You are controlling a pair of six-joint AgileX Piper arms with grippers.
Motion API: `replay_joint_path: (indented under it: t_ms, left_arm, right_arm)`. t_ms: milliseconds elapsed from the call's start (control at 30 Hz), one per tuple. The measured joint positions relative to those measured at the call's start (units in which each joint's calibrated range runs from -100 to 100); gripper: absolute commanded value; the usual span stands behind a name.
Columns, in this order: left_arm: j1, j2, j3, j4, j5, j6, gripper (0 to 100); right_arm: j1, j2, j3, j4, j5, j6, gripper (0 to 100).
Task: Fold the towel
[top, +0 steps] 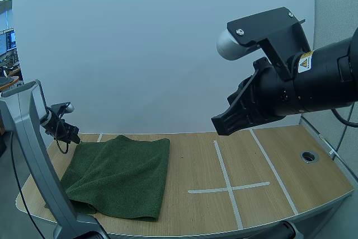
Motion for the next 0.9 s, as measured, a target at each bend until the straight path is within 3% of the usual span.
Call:
replay_joint_path:
  t_ms: [133, 433, 900]
  left_arm:
    - [-0.12, 0.6, 0.0, 0.0, 0.0, -0.1, 69]
    - [-2.20, 1.0, 0.0, 0.1, -2.1, -0.2, 69]
    - [-2.20, 3.0, -0.1, 3.2, -5.5, -1.4, 69]
  right_arm:
    - [0.0, 0.0, 0.0, 0.0, 0.0, 0.0, 0]
    - [-0.6, 0.0, 0.0, 0.0, 0.0, -0.1, 0]
    - [-0.6, 0.0, 0.0, 0.0, 0.0, -0.1, 0]
